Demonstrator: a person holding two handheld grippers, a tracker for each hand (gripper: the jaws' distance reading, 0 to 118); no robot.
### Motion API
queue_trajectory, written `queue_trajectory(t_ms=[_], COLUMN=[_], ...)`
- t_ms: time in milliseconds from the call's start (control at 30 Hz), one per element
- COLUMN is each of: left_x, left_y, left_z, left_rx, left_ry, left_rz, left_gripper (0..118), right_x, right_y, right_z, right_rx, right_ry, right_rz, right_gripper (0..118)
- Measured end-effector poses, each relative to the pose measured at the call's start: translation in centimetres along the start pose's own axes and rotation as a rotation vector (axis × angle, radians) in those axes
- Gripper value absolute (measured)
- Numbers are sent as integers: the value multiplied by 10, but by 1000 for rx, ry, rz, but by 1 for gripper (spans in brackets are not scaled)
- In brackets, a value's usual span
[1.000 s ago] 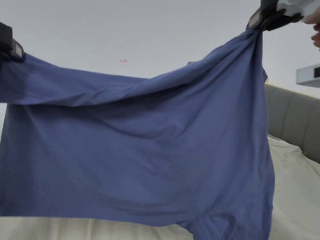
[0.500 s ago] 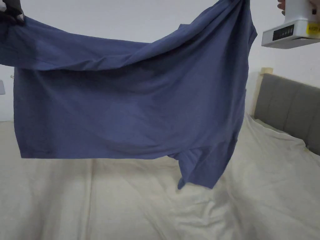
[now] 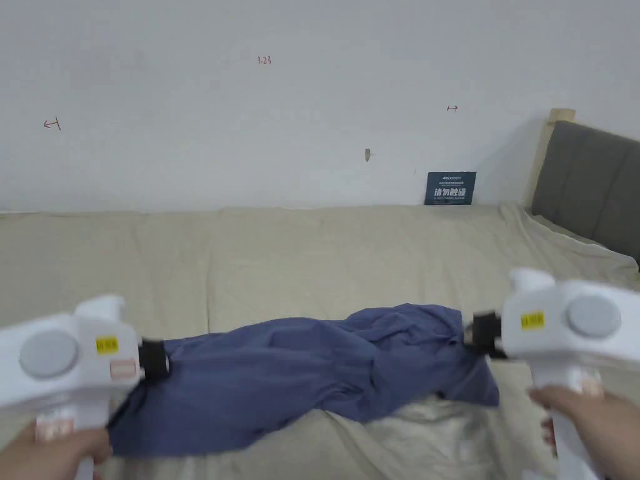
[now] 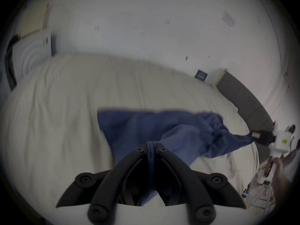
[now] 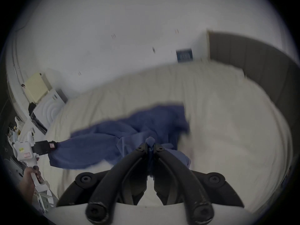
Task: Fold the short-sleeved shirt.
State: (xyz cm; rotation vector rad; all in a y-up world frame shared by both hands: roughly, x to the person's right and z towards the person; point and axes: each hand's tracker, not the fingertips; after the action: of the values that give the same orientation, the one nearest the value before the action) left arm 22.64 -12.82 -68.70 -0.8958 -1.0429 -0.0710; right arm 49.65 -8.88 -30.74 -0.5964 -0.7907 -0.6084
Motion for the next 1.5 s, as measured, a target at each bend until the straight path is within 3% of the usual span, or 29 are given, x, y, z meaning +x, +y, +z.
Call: queue_trajectory(t_ms=[67, 233, 333, 433, 600, 633, 833, 900, 1033, 1067, 1100, 1133, 1167, 1200, 1233, 1367, 1467, 1500], left_x=[-15, -25, -24, -24, -15, -13, -19, -28, -37, -38, -41, -41, -41, -41, -42, -36, -19, -11], left_y=[-32, -85, -101, -108, -115, -117, -131, -136, -142, -142, -143, -143, -143, -142, -139, -132, -128, -127], left_z=[1, 36, 71, 109, 153, 158, 139, 121, 101, 101, 102, 105, 107, 111, 124, 146, 171, 180], left_rx=[1, 20, 92, 155, 105, 81, -55, -97, -109, -100, -75, -48, -36, -11, 109, 122, 225, 270], left_ry=[-14, -49, -50, -92, -100, -83, -3, 33, 81, 78, 70, 58, 56, 52, 14, 70, 59, 65], left_rz=[29, 56, 55, 79, 50, 34, 35, 85, 96, 106, 122, 138, 151, 166, 188, 164, 71, 26], left_gripper=[7, 7, 7, 7, 7, 7, 7, 7, 9, 14, 29, 66, 96, 118, 116, 116, 115, 110], right_x=[6, 44, 60, 60, 63, 49, 53, 60, 73, 76, 79, 81, 77, 76, 76, 64, 47, 42], right_y=[-71, -89, -96, -112, -123, -135, -140, -134, -143, -141, -138, -135, -141, -138, -135, -131, -131, -131], right_z=[4, 20, 43, 82, 126, 143, 129, 105, 83, 80, 77, 75, 82, 87, 92, 121, 149, 155], right_rx=[-10, 28, 66, 123, 134, 116, 20, -59, -143, -136, -135, -119, -69, -22, 3, 143, 275, 283], right_ry=[22, 71, 103, 102, 97, 94, 39, 7, 39, 32, 16, -27, -48, -32, -27, -1, 60, 98], right_rz=[2, 51, 32, 64, 50, 49, 34, -6, -93, -101, -113, -133, -124, -113, -114, -106, -91, -87], right_gripper=[4, 4, 4, 4, 4, 4, 4, 5, 9, 21, 46, 81, 92, 92, 92, 92, 92, 90])
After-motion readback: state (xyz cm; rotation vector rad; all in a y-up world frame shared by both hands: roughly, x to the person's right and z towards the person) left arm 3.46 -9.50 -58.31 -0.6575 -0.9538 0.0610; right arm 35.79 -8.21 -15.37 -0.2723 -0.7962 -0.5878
